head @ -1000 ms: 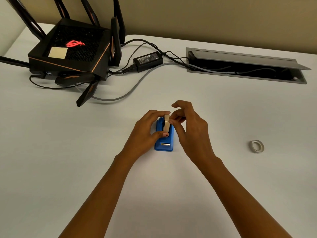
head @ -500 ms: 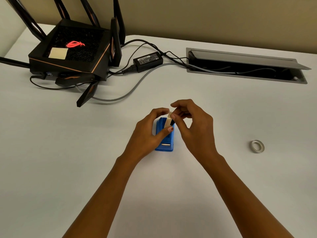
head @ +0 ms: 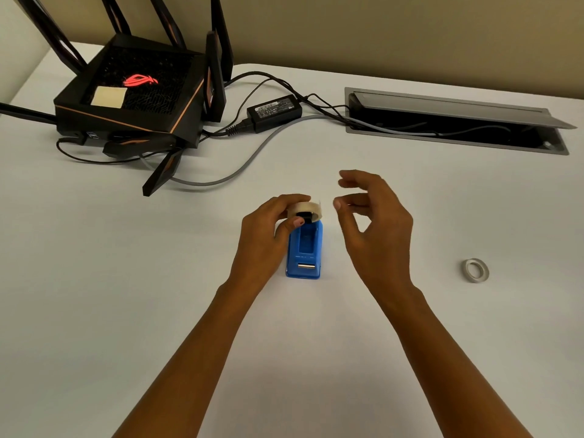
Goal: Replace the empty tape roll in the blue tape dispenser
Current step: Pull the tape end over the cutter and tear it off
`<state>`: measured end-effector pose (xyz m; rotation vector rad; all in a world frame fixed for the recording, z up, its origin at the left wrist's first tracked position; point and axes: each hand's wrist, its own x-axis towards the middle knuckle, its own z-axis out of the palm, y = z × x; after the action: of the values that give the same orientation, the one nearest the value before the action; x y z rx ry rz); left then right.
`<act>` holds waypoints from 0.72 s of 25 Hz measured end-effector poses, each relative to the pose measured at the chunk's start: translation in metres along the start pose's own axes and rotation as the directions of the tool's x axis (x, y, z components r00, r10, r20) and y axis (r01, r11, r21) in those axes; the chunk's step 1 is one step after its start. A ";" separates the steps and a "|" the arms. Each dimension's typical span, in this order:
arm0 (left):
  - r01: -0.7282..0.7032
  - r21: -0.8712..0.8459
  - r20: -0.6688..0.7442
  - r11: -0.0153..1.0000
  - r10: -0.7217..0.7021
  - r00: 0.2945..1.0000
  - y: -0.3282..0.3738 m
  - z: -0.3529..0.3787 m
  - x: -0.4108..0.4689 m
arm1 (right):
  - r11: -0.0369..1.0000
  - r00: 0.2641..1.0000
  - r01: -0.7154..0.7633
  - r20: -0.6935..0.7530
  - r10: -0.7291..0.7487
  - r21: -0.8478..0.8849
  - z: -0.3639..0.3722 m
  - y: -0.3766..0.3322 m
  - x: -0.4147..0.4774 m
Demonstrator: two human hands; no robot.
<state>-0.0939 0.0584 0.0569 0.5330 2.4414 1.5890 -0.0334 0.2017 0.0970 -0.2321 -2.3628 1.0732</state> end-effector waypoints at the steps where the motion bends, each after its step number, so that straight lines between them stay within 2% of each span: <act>1: 0.007 -0.020 0.003 1.000 -0.007 1.000 0.000 0.000 0.002 | 0.999 0.999 -0.042 0.003 0.042 0.013 -0.002 0.003 0.001; 5: 0.020 -0.051 0.054 0.998 -0.018 0.998 -0.001 -0.001 0.009 | 0.984 0.956 -0.170 0.252 0.152 0.053 -0.005 0.016 0.000; 7: -0.006 -0.049 0.131 0.999 0.012 0.991 -0.001 -0.002 0.015 | 0.979 0.936 -0.197 0.307 0.172 0.054 -0.001 0.018 -0.003; 12: -0.080 -0.054 0.211 0.995 0.090 0.973 -0.001 -0.005 0.030 | 0.972 0.958 -0.225 0.195 0.208 0.072 0.011 0.014 -0.016; 16: 0.026 -0.078 0.117 0.997 -0.017 0.993 -0.012 -0.003 0.025 | 0.944 0.944 -0.320 0.110 0.311 0.082 0.025 0.011 -0.029; 18: 0.038 -0.082 0.131 0.996 -0.028 0.991 -0.019 -0.003 0.018 | 0.927 0.928 -0.367 0.099 0.359 0.075 0.031 0.011 -0.033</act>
<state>-0.1151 0.0562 0.0413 0.5601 2.2670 1.5835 -0.0225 0.1768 0.0591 -0.6225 -2.3931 1.3832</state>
